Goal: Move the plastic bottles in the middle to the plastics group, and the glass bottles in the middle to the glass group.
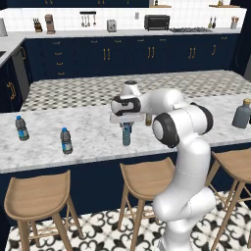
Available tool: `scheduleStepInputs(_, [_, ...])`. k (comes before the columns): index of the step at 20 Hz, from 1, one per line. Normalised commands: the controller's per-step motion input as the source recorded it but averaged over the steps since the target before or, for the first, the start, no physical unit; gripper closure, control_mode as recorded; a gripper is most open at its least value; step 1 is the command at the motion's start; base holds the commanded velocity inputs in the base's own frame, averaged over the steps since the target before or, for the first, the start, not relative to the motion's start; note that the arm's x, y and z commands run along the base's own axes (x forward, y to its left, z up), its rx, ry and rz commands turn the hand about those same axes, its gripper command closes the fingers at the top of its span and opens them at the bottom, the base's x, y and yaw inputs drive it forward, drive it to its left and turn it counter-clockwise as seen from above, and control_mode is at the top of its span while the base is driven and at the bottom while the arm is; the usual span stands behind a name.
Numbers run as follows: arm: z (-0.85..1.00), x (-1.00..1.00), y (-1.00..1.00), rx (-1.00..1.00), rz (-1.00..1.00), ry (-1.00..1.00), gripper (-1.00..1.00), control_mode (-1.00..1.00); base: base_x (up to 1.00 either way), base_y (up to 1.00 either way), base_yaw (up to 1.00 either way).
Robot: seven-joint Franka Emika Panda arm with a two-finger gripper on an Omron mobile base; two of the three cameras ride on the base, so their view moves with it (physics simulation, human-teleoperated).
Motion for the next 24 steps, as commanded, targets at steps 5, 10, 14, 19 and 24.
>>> scheduleStepInputs(5, [0.09, -0.40, 0.00, 0.06, 0.09, 0.00, 1.00, -1.00, 0.00, 0.00, 0.00])
scheduleStepInputs(10, [0.21, -0.43, 0.28, 0.04, 0.02, 0.00, 1.00, -1.00, 0.00, 0.00, 0.00])
scheduleStepInputs(14, [0.25, -0.48, 0.47, 0.03, 0.00, 0.00, 1.00, -1.00, 0.00, 0.00, 0.00])
scheduleStepInputs(19, [0.22, -0.22, 0.66, 0.00, 0.00, 0.00, 1.00, -1.00, 0.00, 0.00, 0.00])
scheduleStepInputs(24, [0.11, 0.05, 0.79, 0.00, 0.00, 0.00, 1.00, -1.00, 0.00, 0.00, 0.00])
